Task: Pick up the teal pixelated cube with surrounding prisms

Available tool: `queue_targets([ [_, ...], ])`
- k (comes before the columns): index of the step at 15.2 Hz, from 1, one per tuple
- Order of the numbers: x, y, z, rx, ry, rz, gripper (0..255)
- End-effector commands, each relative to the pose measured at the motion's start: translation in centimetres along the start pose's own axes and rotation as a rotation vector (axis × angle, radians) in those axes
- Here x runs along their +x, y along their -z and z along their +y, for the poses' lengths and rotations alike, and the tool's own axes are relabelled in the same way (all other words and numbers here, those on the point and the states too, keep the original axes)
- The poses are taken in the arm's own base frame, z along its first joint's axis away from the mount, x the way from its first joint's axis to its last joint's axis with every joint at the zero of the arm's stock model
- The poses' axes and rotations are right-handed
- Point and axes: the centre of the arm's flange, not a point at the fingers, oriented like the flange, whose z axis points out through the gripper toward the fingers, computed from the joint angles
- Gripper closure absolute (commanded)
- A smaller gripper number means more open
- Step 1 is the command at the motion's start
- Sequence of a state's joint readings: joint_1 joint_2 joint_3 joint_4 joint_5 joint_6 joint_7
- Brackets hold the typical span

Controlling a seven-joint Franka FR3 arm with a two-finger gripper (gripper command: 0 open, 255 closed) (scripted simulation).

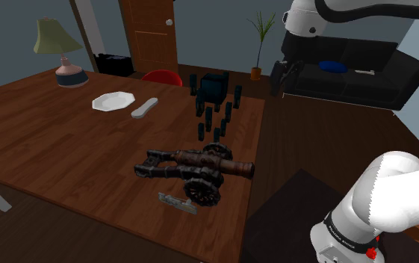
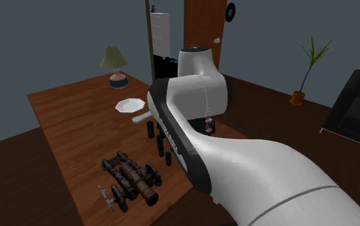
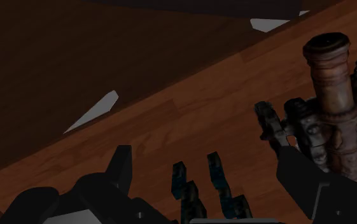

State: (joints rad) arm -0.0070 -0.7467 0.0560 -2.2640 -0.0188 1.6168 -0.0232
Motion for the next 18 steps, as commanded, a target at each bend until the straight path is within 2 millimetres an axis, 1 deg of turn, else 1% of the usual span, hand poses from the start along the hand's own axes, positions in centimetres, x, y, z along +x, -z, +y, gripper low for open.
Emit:
queue_targets([
  [1, 0.0, 0.0, 0.0, 0.0, 0.0, 0.0, 0],
  [7, 7.0, -1.8, 0.5, 0.054, 0.042, 0.046, 0],
  [14, 15.3, -3.6, 0.7, 0.118, 0.091, 0.099, 0],
  [15, 15.4, -3.6, 0.7, 0.119, 0.092, 0.1, 0],
  [18, 15.3, -5.2, 0.6, 0.119, 0.092, 0.1, 0],
])
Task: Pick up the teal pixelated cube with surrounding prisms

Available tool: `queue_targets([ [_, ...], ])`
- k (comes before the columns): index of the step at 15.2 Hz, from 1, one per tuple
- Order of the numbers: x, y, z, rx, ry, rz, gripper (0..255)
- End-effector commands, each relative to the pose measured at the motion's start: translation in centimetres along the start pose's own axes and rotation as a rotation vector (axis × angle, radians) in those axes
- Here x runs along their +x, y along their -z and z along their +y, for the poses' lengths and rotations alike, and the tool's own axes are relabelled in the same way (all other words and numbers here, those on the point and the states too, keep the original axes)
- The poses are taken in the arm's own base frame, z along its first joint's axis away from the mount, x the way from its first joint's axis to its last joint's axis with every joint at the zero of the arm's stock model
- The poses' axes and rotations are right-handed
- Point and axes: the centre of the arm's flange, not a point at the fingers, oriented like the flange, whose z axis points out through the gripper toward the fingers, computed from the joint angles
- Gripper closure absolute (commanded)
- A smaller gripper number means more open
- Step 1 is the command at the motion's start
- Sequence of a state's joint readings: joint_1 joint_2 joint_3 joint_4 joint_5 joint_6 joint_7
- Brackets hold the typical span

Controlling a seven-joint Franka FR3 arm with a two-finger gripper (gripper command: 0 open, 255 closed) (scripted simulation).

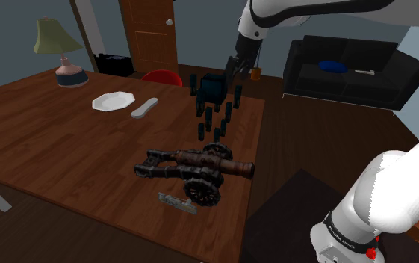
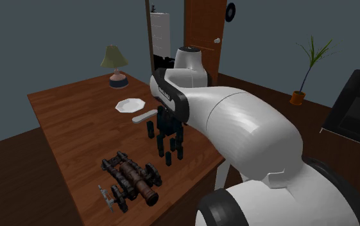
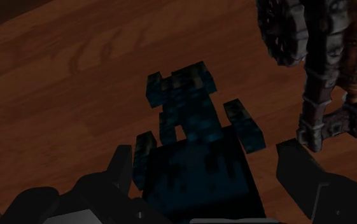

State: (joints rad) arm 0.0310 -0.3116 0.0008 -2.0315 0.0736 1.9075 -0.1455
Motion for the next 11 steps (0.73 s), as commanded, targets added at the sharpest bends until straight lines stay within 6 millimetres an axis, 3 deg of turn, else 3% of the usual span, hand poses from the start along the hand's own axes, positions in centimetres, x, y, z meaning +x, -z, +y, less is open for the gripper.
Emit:
queue_targets([
  [1, -0.1, -1.1, 0.0, 0.001, 0.001, 0.001, 0],
  [4, -0.5, -2.9, 0.1, 0.001, 0.001, 0.001, 0],
  [6, -0.5, -2.9, 0.1, 0.001, 0.001, 0.001, 0],
  [7, -0.6, -3.0, 0.2, 0.001, 0.001, 0.001, 255],
  [11, -0.6, -3.0, 0.1, 0.001, 0.001, 0.001, 255],
])
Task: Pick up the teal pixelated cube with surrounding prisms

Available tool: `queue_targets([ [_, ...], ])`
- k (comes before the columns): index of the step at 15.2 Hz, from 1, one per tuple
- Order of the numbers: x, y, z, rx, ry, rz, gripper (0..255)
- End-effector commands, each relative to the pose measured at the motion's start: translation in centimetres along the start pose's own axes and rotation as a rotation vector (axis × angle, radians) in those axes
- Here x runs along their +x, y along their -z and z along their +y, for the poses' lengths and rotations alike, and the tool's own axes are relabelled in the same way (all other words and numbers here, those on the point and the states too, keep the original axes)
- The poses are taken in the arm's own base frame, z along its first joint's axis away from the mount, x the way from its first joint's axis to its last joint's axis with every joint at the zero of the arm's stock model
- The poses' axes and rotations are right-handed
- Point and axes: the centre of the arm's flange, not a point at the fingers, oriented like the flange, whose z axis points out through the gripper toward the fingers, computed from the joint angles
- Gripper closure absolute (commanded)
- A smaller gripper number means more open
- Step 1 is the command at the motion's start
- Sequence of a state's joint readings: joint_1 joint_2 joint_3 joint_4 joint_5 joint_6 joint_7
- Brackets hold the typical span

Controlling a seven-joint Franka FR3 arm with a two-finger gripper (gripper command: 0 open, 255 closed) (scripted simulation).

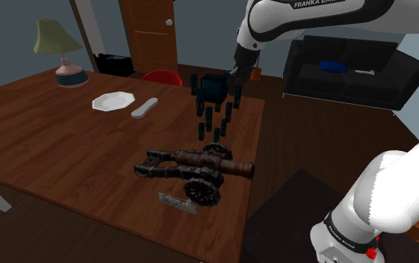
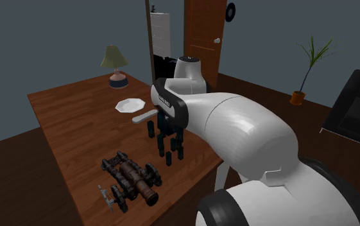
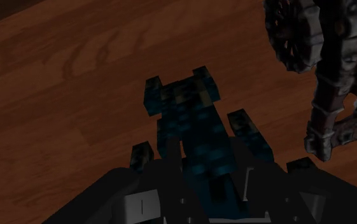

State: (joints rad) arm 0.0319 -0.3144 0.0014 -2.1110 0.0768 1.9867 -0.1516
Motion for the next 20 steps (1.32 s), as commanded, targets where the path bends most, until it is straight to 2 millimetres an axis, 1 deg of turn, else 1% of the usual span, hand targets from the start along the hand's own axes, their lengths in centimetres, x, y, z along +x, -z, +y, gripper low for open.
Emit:
queue_targets([
  [1, 0.0, -0.1, 0.0, 0.0, 0.0, -0.002, 255],
  [5, 0.1, 0.0, 0.0, 0.0, -0.001, -0.002, 255],
  [20, 1.6, 7.7, -0.4, 0.0, -0.001, -0.002, 255],
])
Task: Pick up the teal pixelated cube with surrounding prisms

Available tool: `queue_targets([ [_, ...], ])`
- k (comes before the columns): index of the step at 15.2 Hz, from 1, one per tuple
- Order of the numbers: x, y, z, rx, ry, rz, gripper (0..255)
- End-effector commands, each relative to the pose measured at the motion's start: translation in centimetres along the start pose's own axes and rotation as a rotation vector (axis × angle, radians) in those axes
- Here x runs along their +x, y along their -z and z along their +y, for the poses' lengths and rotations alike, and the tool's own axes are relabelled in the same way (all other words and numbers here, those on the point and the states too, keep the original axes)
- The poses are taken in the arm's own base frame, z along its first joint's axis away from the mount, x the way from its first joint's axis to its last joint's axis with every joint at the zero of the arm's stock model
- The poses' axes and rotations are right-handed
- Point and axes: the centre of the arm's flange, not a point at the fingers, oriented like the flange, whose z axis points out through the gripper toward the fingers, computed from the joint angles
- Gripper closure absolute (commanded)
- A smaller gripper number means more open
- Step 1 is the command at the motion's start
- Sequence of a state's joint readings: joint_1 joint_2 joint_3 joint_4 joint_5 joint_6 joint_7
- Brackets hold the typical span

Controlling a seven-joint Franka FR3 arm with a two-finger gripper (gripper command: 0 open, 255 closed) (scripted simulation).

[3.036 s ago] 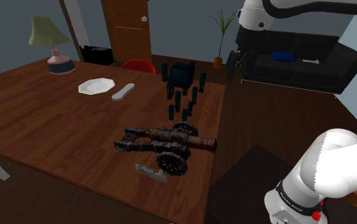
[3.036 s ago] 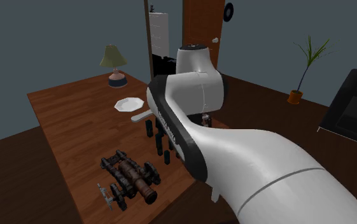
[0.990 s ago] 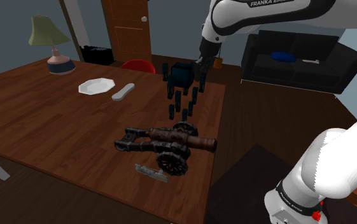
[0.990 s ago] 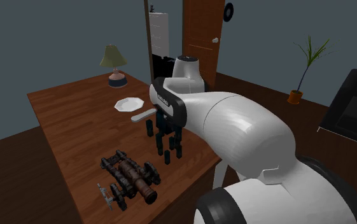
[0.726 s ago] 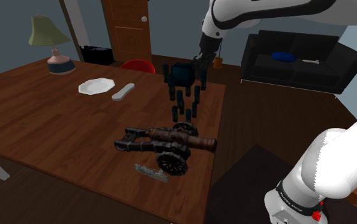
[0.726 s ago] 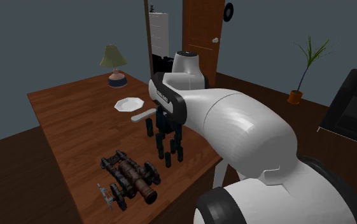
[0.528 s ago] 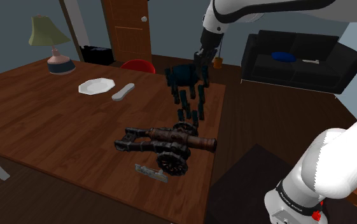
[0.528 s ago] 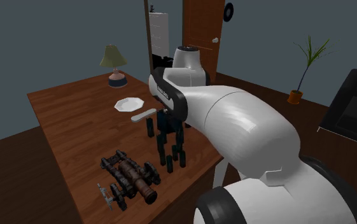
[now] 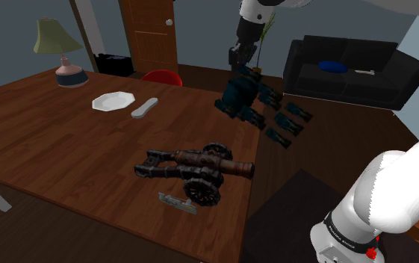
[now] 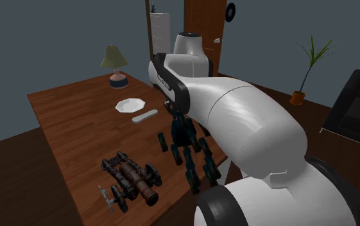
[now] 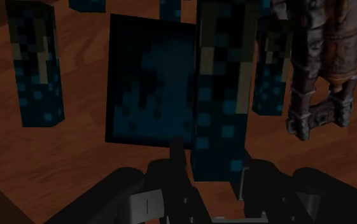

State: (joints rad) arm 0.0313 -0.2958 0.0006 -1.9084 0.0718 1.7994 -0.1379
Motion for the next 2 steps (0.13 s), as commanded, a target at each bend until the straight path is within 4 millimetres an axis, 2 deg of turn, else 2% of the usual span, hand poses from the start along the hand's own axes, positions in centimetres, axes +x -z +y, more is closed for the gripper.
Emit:
queue_targets([
  [1, 0.19, 0.79, 0.0, 0.0, 0.0, 0.002, 255],
  [2, 0.19, 0.79, 0.0, 0.0, 0.0, 0.002, 255],
])
